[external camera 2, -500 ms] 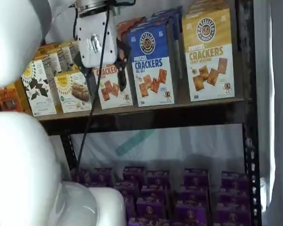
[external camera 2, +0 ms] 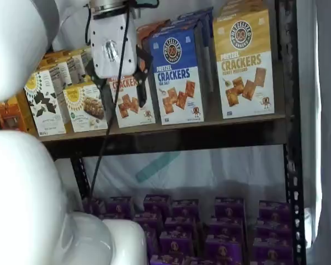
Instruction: Retrieve the yellow and white box located on the top shelf, the sixth one from the left
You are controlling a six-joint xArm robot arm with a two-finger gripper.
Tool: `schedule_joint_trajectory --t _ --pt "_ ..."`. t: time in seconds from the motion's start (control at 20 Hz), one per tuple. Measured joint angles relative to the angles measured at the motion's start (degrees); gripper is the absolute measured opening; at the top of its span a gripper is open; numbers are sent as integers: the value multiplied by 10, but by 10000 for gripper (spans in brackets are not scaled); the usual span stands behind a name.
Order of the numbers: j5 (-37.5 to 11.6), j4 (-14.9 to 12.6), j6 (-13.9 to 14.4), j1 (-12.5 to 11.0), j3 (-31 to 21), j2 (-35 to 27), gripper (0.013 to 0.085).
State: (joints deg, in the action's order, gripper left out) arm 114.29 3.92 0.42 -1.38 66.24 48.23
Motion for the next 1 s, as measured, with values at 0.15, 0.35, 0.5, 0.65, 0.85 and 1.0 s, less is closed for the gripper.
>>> schedule_joint_trajectory --t 0.15,0.35,0.5,0.65,0.85,1.0 --pt "-29 -25 -8 2 -7 6 850" --pt "-70 -49 -34 -17 -16 10 850" --pt "-111 -71 -67 -49 -25 9 850" --pt "-146 -77 -109 -93 -29 -1 850" --pt "-177 -40 -186 -180 -19 -29 850" --pt "-199 -18 -235 -234 -8 -51 850"
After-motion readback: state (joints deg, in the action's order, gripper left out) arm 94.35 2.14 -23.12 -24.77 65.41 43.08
